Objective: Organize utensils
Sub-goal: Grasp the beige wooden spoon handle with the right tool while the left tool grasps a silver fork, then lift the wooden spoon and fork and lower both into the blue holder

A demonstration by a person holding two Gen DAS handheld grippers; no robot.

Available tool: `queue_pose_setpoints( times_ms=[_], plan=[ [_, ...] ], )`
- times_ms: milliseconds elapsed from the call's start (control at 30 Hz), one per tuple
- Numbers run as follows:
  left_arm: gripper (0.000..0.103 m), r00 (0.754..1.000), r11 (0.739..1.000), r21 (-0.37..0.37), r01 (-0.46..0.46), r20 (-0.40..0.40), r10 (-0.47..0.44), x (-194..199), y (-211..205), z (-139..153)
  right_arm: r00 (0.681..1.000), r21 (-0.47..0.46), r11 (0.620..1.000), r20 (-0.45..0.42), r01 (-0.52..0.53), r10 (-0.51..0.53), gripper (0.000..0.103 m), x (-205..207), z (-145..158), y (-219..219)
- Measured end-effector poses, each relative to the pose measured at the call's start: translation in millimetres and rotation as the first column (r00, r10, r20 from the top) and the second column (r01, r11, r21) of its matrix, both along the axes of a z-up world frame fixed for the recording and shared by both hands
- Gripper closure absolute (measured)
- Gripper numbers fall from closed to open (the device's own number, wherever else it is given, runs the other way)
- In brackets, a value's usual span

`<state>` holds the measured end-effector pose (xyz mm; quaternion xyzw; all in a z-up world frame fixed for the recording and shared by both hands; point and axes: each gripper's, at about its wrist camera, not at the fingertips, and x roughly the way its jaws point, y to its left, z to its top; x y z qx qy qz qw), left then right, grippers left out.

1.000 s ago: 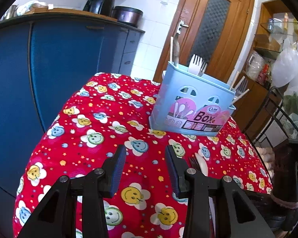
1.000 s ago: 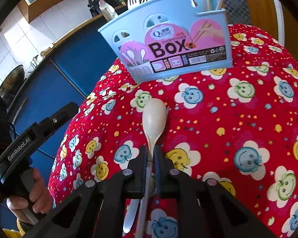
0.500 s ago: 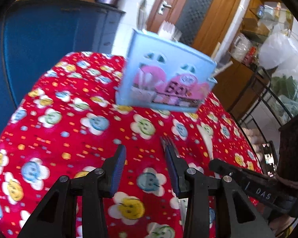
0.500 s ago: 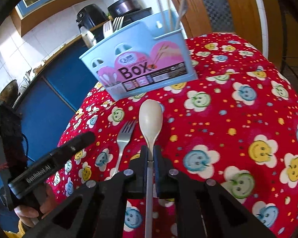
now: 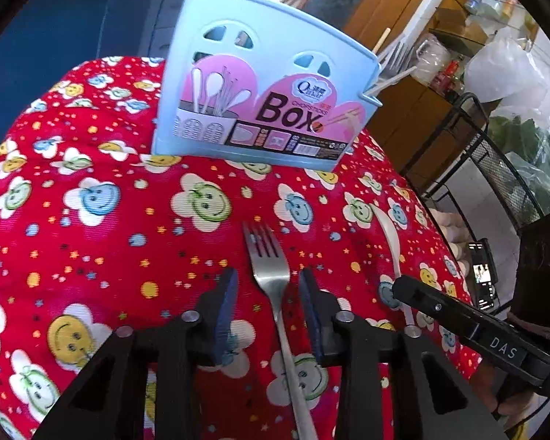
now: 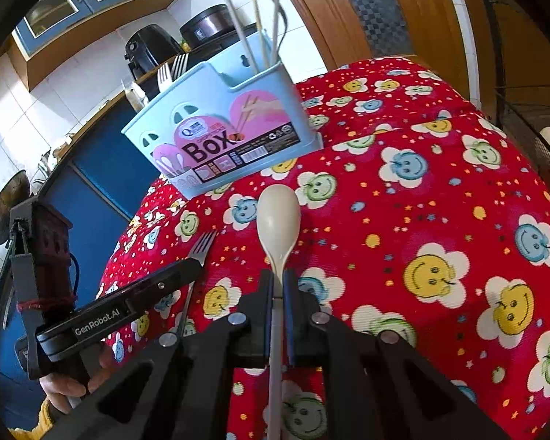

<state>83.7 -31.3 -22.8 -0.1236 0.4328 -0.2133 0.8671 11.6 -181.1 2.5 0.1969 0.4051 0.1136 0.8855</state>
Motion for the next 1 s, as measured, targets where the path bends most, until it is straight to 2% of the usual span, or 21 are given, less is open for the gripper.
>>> queue_pose_setpoints(
  times_ms=[33,233,400,467,733,1000],
  plan=[
    [0.080,1.000,1.000,-0.006,0.004,-0.006,-0.004,0.9,-0.6,-0.4,1.000,0.002,1.000,0.000,0.001,-0.001,0.096,-0.5,0.1,-0.9],
    [0.093,1.000,0.999,-0.026,0.027,-0.009,-0.027,2.4,-7.2,2.4,1.000,0.010,1.000,0.006,0.008,-0.008,0.096,0.4,-1.5,-7.8],
    [0.098,0.999,0.999,0.030,0.037,-0.032,-0.036,8.9,-19.4,-1.5,1.000,0.018,1.000,0.001,0.011,-0.012,0.096,1.1,-4.3,-11.5],
    [0.100,0.999,0.999,0.022,0.038,-0.030,-0.037,8.7,-17.1,-0.8,1.000,0.022,1.000,-0.001,0.012,-0.012,0.096,1.2,-4.7,-12.4],
    [0.102,0.999,1.000,-0.020,0.005,0.045,-0.004,0.0,-5.6,18.2,0.999,0.040,0.999,0.033,0.011,-0.012,0.096,-3.1,1.0,-13.5],
    [0.102,0.978,0.999,-0.021,-0.033,0.204,0.036,-18.5,3.8,53.9,0.995,0.060,0.998,0.104,-0.002,-0.004,0.096,-10.0,15.7,-9.8]
  ],
)
